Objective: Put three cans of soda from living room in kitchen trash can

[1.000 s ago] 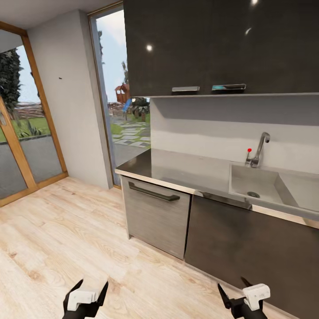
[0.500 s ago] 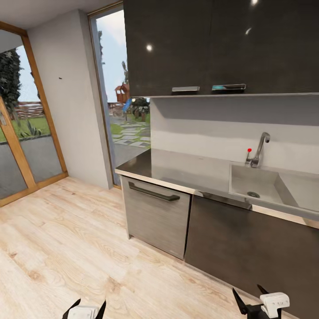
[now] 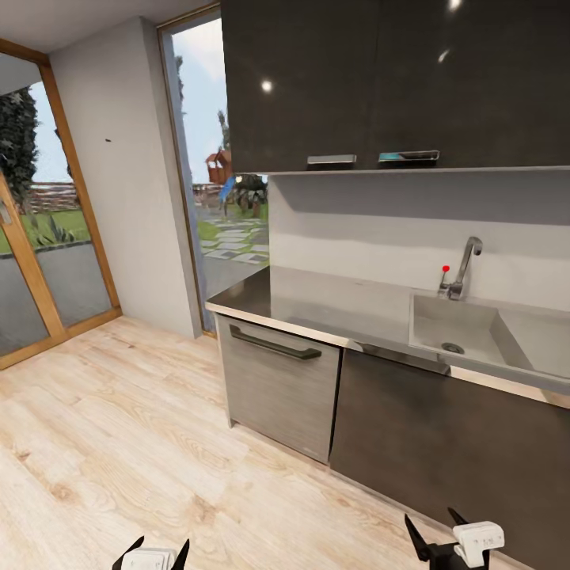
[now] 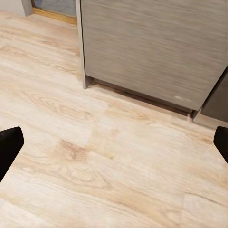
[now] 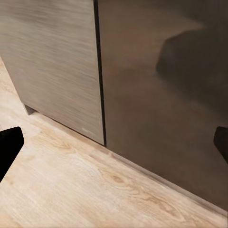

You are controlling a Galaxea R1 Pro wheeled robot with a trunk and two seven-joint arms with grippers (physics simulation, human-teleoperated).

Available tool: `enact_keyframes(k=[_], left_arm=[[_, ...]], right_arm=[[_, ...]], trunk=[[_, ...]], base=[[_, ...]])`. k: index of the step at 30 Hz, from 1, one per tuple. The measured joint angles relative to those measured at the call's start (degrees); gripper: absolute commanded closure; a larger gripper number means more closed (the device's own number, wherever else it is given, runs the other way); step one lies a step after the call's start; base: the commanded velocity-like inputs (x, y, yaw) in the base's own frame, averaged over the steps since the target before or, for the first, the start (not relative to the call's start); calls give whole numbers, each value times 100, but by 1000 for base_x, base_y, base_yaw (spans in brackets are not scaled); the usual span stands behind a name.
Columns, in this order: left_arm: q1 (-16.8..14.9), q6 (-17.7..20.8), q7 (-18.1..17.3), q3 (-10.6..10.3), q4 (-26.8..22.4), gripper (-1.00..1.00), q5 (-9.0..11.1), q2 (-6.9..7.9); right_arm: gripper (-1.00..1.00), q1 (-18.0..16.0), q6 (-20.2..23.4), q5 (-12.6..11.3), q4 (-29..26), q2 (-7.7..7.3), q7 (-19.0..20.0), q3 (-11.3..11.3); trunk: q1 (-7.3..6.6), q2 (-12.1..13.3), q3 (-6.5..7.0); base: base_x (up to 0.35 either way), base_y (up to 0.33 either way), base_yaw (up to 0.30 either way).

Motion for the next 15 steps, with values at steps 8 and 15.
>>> enact_keyframes(k=[8, 15], left_arm=[[0, 0, 12, -1, 0, -100, 0, 0], [2, -1, 21, -5, -5, -100, 0, 0]], right_arm=[[-100, 0, 5, 6, 10, 15, 19, -5], [-100, 0, 1, 3, 43, 15, 20, -16]], trunk=[[0, 0, 0], [0, 0, 0]], base=[[0, 0, 0], [0, 0, 0]])
